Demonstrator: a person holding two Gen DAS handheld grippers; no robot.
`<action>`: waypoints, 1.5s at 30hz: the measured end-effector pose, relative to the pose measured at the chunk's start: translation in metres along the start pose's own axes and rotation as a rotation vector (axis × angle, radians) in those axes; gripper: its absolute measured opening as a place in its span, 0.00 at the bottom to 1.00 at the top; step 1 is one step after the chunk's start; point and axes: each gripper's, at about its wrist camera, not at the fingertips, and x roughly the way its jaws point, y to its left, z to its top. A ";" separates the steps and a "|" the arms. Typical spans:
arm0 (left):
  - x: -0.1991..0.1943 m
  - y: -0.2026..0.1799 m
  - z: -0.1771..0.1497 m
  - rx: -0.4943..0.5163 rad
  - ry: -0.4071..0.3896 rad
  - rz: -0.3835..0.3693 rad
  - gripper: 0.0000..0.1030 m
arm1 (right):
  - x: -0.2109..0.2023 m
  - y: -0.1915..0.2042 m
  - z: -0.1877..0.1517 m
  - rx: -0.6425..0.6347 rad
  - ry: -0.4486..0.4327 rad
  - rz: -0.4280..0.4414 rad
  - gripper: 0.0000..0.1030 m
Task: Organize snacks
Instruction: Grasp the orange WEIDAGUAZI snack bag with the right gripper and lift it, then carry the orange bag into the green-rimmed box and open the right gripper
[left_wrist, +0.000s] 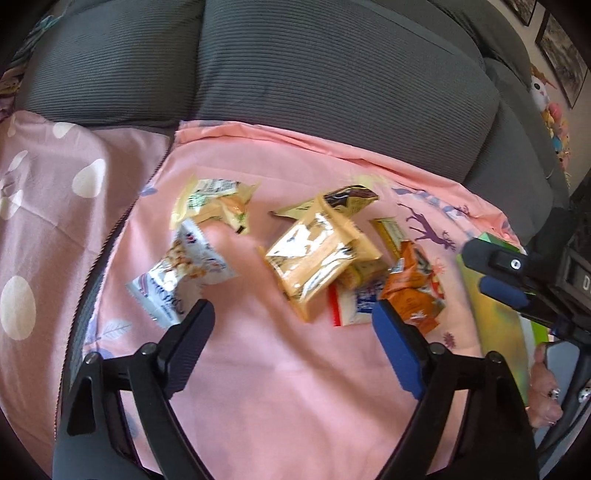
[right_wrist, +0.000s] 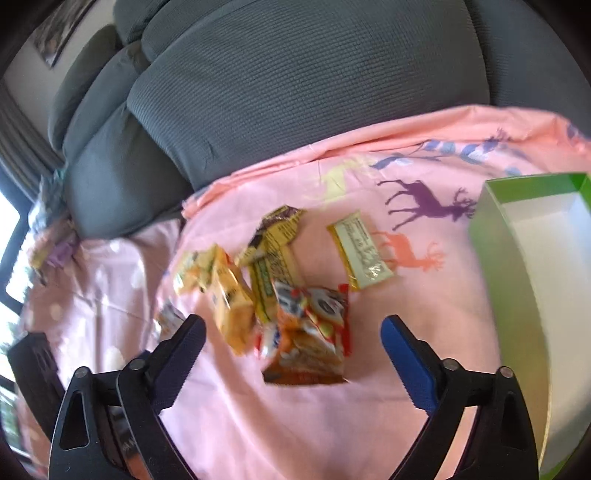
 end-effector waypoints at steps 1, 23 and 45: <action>0.001 -0.004 0.004 0.009 0.011 -0.014 0.77 | 0.002 -0.004 0.003 0.015 0.002 0.018 0.92; 0.079 -0.070 -0.013 0.144 0.201 -0.316 0.48 | 0.064 -0.043 -0.022 0.212 0.176 0.183 0.50; -0.004 -0.138 -0.004 0.321 -0.071 -0.502 0.34 | -0.084 -0.038 -0.015 0.075 -0.223 0.045 0.50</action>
